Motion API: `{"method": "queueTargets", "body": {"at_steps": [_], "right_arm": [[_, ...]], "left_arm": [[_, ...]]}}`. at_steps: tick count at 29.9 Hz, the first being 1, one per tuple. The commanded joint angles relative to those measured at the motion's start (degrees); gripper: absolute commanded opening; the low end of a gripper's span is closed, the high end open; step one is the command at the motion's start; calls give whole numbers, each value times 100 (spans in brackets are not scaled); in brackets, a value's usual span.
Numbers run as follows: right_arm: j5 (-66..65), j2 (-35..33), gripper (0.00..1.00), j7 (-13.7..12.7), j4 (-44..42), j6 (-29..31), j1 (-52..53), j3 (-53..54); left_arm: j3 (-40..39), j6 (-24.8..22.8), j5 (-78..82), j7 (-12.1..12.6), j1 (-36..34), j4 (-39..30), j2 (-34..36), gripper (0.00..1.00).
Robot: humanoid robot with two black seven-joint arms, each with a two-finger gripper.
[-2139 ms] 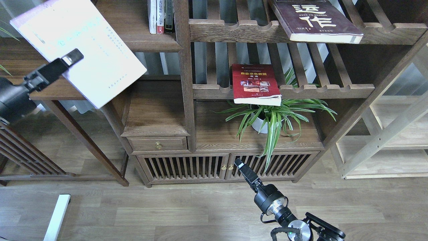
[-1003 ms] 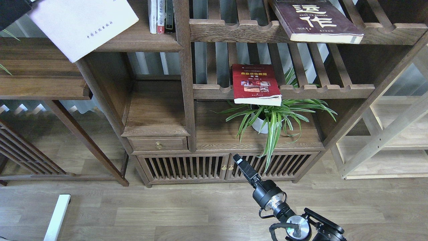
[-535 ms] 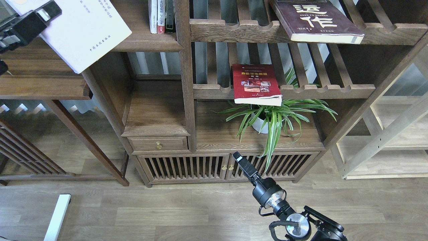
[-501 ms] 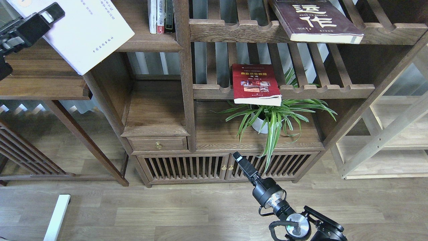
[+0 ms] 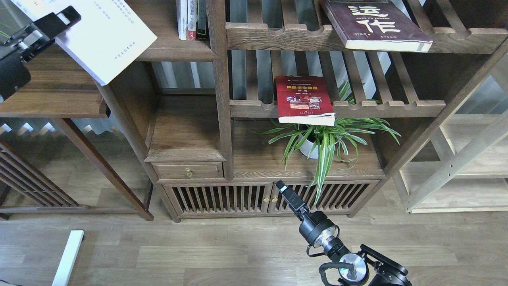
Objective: Organize books on shelf
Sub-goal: 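Push the white book onto the top shelf beside the standing books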
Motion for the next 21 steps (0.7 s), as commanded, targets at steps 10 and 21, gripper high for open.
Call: {"method": "queueTargets", "body": {"at_steps": [10, 21], "right_arm": [[-7, 0, 99, 9, 107, 0, -19, 17], [-7, 0, 99, 0, 160, 0, -54, 25]], "left_arm": [[7, 1231, -57, 110, -470, 25, -761, 6], [113, 1293, 575, 716, -777, 359, -990, 4]]}}
